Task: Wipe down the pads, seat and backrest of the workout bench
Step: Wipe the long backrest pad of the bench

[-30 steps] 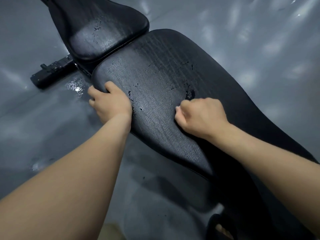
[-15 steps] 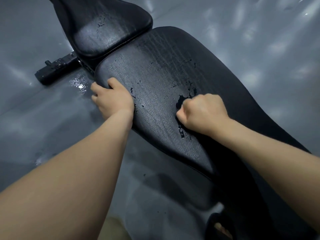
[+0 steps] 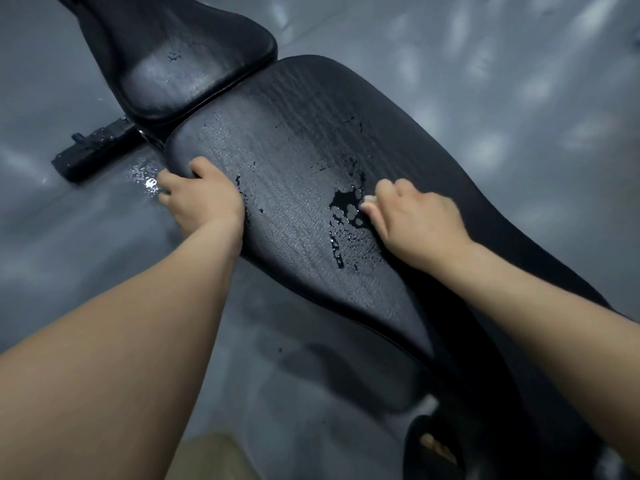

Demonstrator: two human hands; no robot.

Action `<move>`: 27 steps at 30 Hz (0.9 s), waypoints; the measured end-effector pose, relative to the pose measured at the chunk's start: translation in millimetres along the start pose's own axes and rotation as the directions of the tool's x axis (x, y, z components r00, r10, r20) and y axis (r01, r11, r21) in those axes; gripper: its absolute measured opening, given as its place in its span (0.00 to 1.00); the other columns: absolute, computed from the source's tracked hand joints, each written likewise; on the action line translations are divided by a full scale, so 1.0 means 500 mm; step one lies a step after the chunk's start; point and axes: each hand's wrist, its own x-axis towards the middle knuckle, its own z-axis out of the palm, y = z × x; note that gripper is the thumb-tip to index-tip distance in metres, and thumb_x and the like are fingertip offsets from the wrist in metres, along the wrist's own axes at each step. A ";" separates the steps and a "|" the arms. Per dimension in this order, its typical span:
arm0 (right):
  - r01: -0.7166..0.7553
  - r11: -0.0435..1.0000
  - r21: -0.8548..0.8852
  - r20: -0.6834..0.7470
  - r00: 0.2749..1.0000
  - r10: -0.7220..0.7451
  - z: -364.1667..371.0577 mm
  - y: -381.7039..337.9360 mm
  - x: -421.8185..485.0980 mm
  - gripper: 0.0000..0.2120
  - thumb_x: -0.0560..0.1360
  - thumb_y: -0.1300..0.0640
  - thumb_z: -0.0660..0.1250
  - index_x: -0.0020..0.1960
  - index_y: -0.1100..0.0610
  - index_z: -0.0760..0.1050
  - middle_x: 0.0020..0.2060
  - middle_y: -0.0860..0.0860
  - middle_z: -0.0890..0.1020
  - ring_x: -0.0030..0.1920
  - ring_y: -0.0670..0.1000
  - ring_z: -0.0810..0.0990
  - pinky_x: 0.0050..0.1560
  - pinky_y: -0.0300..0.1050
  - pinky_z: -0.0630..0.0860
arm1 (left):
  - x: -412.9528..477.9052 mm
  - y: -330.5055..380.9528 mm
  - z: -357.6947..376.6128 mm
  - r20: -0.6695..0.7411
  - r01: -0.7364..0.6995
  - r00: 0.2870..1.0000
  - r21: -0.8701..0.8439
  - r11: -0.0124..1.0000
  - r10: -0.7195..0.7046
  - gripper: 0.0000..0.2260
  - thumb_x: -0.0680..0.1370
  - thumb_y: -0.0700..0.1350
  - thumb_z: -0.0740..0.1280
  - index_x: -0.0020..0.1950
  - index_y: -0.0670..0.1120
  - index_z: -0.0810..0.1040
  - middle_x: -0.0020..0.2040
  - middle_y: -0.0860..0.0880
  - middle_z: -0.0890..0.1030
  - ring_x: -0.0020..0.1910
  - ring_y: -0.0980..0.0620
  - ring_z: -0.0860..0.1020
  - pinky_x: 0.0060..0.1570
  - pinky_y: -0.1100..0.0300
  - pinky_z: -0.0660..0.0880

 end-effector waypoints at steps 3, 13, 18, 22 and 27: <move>0.114 0.991 0.075 -0.054 0.992 -0.110 -0.020 -0.014 -0.015 0.21 0.83 0.39 0.50 0.56 0.56 0.69 0.50 0.56 0.73 0.31 0.62 0.78 0.26 0.49 0.72 | -0.014 0.007 -0.009 0.006 0.002 1.000 0.029 1.000 -0.002 0.24 0.82 0.54 0.53 0.76 0.45 0.64 0.73 0.41 0.69 0.67 0.39 0.73 0.62 0.51 0.67; 0.164 0.978 0.127 -0.157 0.977 -0.144 -0.052 0.018 -0.072 0.25 0.78 0.40 0.61 0.70 0.51 0.71 0.61 0.49 0.76 0.58 0.56 0.72 0.57 0.53 0.72 | -0.010 0.004 0.002 -0.041 -0.002 0.999 0.091 0.996 0.006 0.24 0.82 0.55 0.53 0.73 0.43 0.66 0.72 0.40 0.70 0.67 0.39 0.73 0.62 0.51 0.68; 0.140 0.947 0.290 -0.029 0.990 -0.138 -0.015 0.023 -0.052 0.23 0.77 0.42 0.65 0.66 0.55 0.73 0.58 0.53 0.74 0.54 0.57 0.73 0.55 0.54 0.76 | -0.008 0.003 0.003 -0.058 -0.010 0.998 0.097 0.995 0.016 0.24 0.81 0.54 0.53 0.73 0.43 0.66 0.72 0.40 0.70 0.67 0.38 0.73 0.62 0.51 0.68; 0.084 0.886 0.456 -0.095 0.994 -0.045 -0.004 0.024 -0.017 0.12 0.78 0.50 0.67 0.57 0.56 0.77 0.50 0.51 0.78 0.49 0.57 0.77 0.54 0.48 0.72 | -0.016 0.009 0.000 -0.100 -0.074 0.991 0.167 0.983 0.091 0.23 0.81 0.53 0.54 0.72 0.43 0.67 0.72 0.43 0.68 0.69 0.40 0.69 0.63 0.48 0.66; -0.003 0.790 0.614 -0.070 0.996 0.058 -0.027 0.018 -0.011 0.11 0.78 0.55 0.69 0.59 0.53 0.77 0.52 0.48 0.80 0.53 0.49 0.77 0.54 0.41 0.70 | -0.064 -0.002 -0.023 0.012 -0.508 0.849 0.287 0.812 0.528 0.26 0.73 0.47 0.61 0.72 0.52 0.68 0.71 0.46 0.67 0.68 0.41 0.66 0.65 0.46 0.63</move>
